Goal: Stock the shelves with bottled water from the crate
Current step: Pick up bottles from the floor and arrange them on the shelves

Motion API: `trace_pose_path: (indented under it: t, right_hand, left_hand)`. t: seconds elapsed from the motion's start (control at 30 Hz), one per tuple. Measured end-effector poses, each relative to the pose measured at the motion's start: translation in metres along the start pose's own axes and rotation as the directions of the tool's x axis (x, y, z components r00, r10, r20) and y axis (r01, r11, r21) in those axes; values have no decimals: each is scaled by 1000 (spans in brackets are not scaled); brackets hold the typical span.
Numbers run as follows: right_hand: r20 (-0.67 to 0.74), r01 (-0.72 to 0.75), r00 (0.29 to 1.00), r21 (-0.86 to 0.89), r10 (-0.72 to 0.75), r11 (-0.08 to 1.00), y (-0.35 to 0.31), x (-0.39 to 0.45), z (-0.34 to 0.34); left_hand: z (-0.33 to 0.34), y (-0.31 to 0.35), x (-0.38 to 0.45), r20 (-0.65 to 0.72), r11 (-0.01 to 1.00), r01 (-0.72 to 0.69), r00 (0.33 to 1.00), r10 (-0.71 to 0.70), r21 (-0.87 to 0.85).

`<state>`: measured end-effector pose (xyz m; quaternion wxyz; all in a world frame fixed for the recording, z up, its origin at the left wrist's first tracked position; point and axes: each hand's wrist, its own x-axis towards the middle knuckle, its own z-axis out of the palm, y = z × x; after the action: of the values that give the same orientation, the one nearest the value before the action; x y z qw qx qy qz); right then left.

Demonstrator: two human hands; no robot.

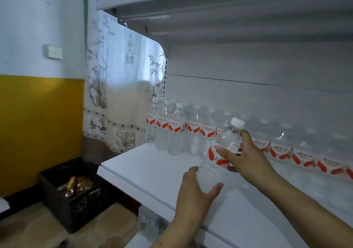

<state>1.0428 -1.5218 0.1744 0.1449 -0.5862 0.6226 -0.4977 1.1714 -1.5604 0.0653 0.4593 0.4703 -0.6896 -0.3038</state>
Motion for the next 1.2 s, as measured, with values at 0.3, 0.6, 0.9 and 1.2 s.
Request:
trace_pose_path:
  t: [0.3, 0.6, 0.9, 1.2]
  right_hand:
    - [55, 65, 997, -242, -54, 968, 15, 151, 86]
    - [-35, 187, 977, -318, -209, 929, 49, 184, 129]
    - [-1, 108, 993, -427, -120, 898, 48, 182, 128]
    - [41, 138, 990, -494, -135, 858, 22, 152, 85]
  left_hand:
    - [-18, -44, 133, -85, 970, 13, 996, 8, 244]
    - [5, -66, 164, -95, 944, -244, 958, 271, 223]
    - [-3, -74, 161, -49, 955, -226, 970, 240, 192]
    - [-18, -59, 145, 166, 896, -161, 981, 99, 413]
